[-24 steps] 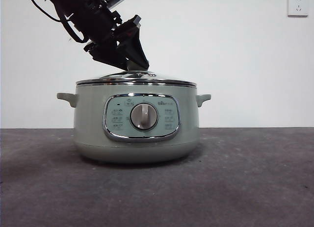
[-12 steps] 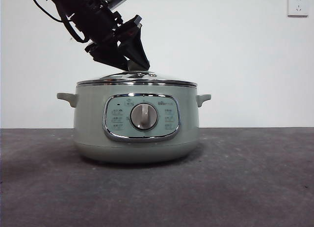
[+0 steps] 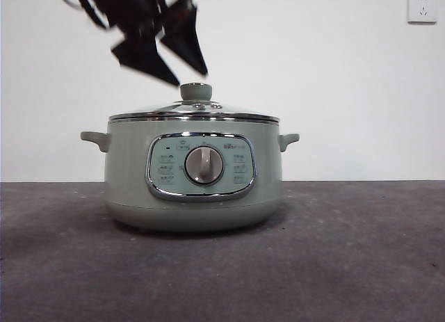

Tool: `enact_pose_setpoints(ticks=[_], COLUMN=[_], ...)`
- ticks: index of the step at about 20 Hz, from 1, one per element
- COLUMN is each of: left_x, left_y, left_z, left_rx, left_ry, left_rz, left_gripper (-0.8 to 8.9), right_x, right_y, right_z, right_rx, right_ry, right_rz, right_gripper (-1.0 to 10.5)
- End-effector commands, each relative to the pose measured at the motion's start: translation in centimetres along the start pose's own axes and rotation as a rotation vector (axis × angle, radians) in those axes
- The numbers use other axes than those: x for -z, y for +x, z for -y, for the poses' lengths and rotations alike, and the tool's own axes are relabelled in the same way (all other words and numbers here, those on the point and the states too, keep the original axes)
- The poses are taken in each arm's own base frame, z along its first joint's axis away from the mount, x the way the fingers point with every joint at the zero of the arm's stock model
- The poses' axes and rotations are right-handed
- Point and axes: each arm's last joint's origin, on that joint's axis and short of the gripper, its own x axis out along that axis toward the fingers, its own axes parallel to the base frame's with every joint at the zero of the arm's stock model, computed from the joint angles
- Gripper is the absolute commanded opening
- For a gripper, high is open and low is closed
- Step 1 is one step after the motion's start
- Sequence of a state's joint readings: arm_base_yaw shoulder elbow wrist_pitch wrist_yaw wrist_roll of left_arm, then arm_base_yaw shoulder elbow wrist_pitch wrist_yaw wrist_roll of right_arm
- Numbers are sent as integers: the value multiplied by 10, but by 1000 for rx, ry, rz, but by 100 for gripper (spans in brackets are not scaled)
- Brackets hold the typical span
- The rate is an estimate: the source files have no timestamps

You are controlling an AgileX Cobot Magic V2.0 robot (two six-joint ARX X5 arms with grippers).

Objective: Pick up the egg,open the lid,put the egg in the pot,close the lid

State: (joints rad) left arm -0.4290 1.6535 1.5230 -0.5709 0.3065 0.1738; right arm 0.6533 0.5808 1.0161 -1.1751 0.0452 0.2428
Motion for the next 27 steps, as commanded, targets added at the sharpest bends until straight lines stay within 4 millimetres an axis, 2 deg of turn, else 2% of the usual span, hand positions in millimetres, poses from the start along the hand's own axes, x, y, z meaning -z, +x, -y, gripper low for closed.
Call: enact_pose_setpoints(ticks=[1, 4, 6, 9, 12, 16, 22, 23, 24, 25, 26, 27], left_x=[-15, -18, -13, 3, 17, 26, 27, 27, 27, 27, 27, 27], left_y=[-41, -95, -127, -166, -193, -209, -208, -208, -208, -208, -208, -208], left_z=[7, 24, 35, 51, 63, 70, 70, 70, 70, 70, 70, 70], left_rx=[-8, -7, -3, 5, 12, 16, 18, 17, 17, 17, 17, 17], left_ry=[-9, -16, -22, -37, -49, -57, -59, -59, -59, -59, -58, -58], left_rz=[46, 27, 9, -34, -75, -98, -104, -104, -105, -105, -105, -104], left_gripper=[351, 350, 350, 350, 350, 349, 340, 307, 205, 48, -14, -6], right_x=[-1, -2, -4, -5, -6, -6, -6, -6, -6, -6, -6, -6], right_y=[1, 1, 1, 1, 1, 1, 1, 1, 1, 1, 1, 1], right_z=[0, -1, -1, -2, -2, -2, -2, -2, -2, -2, -2, -2], right_rx=[-5, -9, -13, -19, -21, -21, -21, -21, -21, -21, -21, -21], right_ry=[-11, -10, -10, -9, -9, -9, -8, -8, -8, -8, -9, -8], right_rz=[19, 33, 48, 65, 67, 67, 67, 67, 67, 67, 67, 67], right_gripper=[433, 433, 433, 434, 434, 433, 426, 338, 206, 41, -19, -9])
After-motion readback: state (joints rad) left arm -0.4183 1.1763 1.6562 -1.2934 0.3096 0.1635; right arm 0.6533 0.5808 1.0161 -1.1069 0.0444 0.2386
